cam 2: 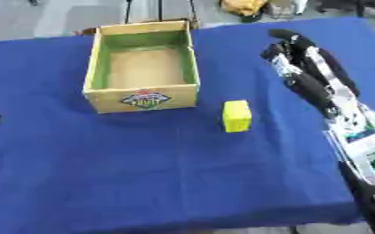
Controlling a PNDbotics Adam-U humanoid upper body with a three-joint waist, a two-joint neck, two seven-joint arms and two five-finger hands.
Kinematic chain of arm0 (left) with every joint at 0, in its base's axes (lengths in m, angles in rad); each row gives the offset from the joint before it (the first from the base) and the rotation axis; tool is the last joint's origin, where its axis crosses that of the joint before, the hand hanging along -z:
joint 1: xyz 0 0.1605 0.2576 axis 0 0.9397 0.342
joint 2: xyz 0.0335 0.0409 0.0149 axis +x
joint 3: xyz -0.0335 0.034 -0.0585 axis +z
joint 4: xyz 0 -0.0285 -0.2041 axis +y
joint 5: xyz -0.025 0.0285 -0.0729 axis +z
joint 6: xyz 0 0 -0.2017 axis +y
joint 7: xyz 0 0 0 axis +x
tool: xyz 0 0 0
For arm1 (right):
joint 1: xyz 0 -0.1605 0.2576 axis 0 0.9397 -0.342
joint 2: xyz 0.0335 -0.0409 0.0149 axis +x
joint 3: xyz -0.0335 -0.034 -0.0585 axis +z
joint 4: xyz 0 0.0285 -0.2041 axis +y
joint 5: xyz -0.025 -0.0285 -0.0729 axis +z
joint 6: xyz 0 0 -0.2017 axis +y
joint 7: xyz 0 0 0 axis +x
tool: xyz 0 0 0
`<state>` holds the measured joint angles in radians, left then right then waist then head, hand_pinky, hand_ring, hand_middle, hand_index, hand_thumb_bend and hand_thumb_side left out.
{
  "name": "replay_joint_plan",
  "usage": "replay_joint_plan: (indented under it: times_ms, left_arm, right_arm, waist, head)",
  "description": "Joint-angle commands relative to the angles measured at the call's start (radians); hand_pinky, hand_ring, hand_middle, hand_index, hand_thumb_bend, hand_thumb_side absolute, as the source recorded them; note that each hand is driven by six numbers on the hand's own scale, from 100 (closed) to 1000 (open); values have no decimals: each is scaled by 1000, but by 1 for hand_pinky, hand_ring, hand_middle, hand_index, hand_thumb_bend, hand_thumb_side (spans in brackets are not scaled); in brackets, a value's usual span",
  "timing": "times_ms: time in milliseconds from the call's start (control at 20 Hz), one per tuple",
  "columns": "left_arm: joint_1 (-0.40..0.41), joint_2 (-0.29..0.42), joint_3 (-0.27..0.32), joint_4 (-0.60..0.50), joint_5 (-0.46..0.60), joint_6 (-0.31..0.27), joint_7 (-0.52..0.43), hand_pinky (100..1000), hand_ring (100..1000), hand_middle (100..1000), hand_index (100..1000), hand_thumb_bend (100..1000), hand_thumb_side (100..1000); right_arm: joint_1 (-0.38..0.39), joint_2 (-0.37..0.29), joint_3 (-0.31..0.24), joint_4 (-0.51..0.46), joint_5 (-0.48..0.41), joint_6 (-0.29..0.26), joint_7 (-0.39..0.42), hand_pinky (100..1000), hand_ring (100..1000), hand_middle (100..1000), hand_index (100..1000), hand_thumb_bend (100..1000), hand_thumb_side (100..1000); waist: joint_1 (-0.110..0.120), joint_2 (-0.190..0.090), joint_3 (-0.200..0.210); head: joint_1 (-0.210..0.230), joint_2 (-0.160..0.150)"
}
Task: Pick up objects on the table and place them in the box.
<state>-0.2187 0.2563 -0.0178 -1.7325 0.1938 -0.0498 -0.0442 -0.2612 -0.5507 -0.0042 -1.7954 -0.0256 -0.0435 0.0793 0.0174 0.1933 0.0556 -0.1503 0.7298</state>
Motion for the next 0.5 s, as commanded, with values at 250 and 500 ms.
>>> replay_joint_plan:
  times_ms: [250, 500]
  left_arm:
    - [-4, 13, 7, -10, -1, 0, 1, 728, 510, 599, 716, 738, 922]
    - [-3, 14, 6, -9, -2, 1, -1, 728, 510, 598, 716, 739, 922]
  right_arm:
    - [-38, -83, 15, 5, 58, -8, 65, 828, 794, 681, 928, 112, 624]
    - [-62, -135, 42, 24, 106, -20, 133, 838, 820, 725, 947, 241, 582]
  waist:
    - [-4, -15, 4]
    - [-6, -16, 7]
  head:
    - [-4, 3]
    - [-7, 5]
